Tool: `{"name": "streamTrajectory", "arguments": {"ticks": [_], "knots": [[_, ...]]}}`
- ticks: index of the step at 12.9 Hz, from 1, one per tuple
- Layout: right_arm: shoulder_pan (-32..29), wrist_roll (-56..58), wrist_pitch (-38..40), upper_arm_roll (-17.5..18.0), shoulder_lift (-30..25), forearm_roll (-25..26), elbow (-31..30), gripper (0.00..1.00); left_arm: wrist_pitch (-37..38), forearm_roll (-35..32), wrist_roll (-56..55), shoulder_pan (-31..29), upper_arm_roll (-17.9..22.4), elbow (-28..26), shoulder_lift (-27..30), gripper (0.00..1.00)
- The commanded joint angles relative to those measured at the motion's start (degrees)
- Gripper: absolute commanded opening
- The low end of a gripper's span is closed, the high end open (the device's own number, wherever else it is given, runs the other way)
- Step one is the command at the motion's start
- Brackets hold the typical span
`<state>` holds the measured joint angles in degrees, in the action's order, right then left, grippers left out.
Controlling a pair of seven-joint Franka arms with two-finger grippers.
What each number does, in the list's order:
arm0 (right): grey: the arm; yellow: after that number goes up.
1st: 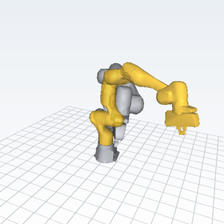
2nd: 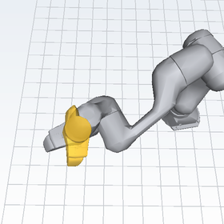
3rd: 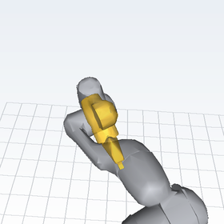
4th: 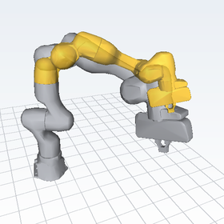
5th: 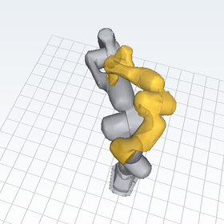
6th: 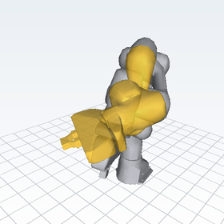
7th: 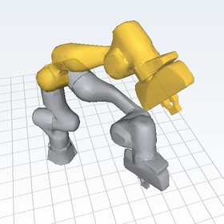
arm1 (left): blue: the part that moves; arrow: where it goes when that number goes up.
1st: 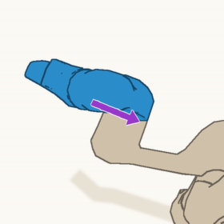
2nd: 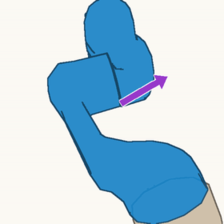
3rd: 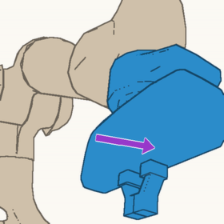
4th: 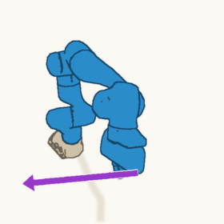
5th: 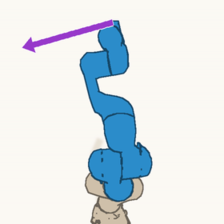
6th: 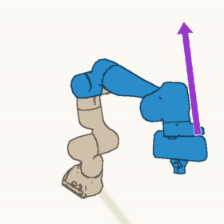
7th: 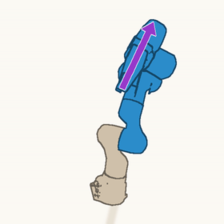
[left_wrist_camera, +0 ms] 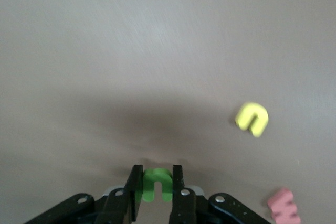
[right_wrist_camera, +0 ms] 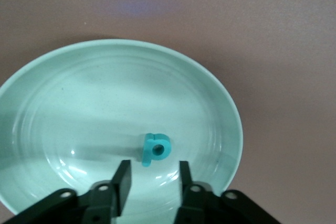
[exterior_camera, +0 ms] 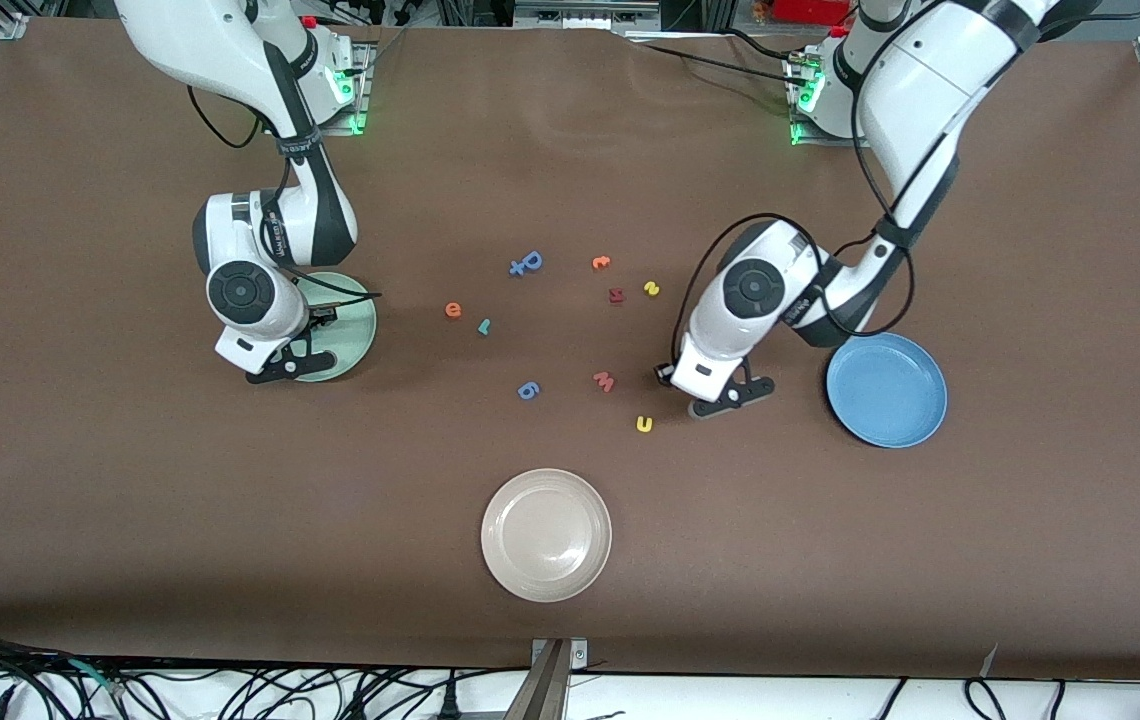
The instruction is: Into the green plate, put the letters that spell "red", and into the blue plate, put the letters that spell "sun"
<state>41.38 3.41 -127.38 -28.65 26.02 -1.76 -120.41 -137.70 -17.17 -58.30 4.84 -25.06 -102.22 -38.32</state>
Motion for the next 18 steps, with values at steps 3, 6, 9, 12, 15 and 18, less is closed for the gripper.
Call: {"name": "streamTrajectory", "arguments": {"ticks": [3, 6, 9, 12, 15, 18], "knots": [[0.3, 0.4, 0.8, 0.7, -2.1, -0.4, 0.4, 0.99, 13.7, -0.9, 16.4, -8.4, -0.9, 5.6, 0.9, 0.15], [0.6, -0.3, 1.2, 1.9, -3.5, -0.6, 0.5, 0.99, 22.0, 2.0, 30.8, -13.9, -1.0, 8.4, 1.6, 0.17], [0.6, -7.9, 1.2, 5.4, -4.4, -0.6, 0.6, 0.99, 24.2, 1.6, 45.0, -19.8, -0.7, 8.4, 1.3, 0.18], [0.6, -17.8, -0.9, 11.0, -4.2, -0.6, 1.1, 0.99, 24.1, 0.8, 53.0, -23.1, -0.3, 8.3, 0.3, 0.85], [0.6, -33.2, -8.9, 17.3, -2.4, -0.6, 1.2, 0.99, 24.1, 1.9, 51.5, -22.2, -0.6, 8.4, 0.6, 1.00], [0.6, -45.4, -12.6, 21.2, -0.2, -0.6, 2.5, 0.95, 21.9, 4.9, 38.9, -16.4, -0.8, 8.6, 0.1, 1.00]]}}
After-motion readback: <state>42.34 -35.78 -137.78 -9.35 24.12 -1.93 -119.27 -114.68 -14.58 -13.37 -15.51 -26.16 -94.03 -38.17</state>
